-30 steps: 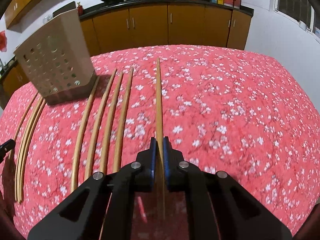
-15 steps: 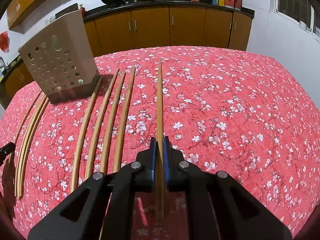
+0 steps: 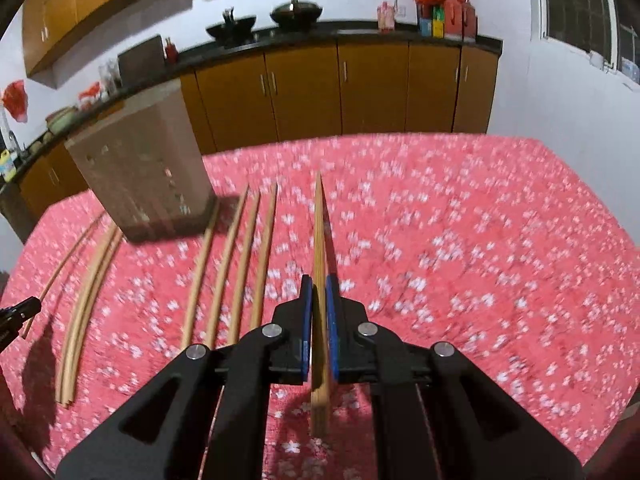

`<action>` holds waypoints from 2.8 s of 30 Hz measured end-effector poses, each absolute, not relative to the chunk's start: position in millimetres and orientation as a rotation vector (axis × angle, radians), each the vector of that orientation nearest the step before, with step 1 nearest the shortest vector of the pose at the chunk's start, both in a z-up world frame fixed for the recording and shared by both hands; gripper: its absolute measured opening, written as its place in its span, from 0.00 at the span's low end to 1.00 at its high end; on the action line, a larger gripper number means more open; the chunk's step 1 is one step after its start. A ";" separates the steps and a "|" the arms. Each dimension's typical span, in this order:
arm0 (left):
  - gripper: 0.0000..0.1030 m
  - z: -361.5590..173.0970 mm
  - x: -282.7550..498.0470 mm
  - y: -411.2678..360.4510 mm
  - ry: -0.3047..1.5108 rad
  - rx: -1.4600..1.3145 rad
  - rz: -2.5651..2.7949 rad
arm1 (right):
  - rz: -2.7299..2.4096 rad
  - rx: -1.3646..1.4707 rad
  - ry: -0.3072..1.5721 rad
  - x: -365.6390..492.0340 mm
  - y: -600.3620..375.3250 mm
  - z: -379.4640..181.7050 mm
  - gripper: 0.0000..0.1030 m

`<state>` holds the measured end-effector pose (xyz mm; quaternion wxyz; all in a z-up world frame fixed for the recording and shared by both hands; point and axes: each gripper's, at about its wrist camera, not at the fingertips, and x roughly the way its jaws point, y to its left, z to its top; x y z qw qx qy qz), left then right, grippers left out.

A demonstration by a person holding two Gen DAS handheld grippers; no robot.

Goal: Organize utensils
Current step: 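Lift both chopsticks and lower them into the perforated holder, opening both tools, then return to the table and grasp one chopstick each with right and left tools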

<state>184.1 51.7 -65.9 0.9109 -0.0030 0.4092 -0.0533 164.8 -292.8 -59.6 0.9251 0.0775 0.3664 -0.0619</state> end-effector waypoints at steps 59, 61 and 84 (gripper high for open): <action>0.07 117.1 233.6 -30.5 0.352 -0.183 -0.276 | 0.100 0.195 0.305 215.9 -239.5 92.6 0.08; 0.07 109.7 237.8 -31.2 0.379 -0.178 -0.274 | 0.108 0.198 0.323 217.5 -237.5 90.3 0.08; 0.29 84.3 182.6 44.2 0.415 -0.194 -0.100 | -0.035 0.215 0.516 178.6 -278.2 35.8 0.30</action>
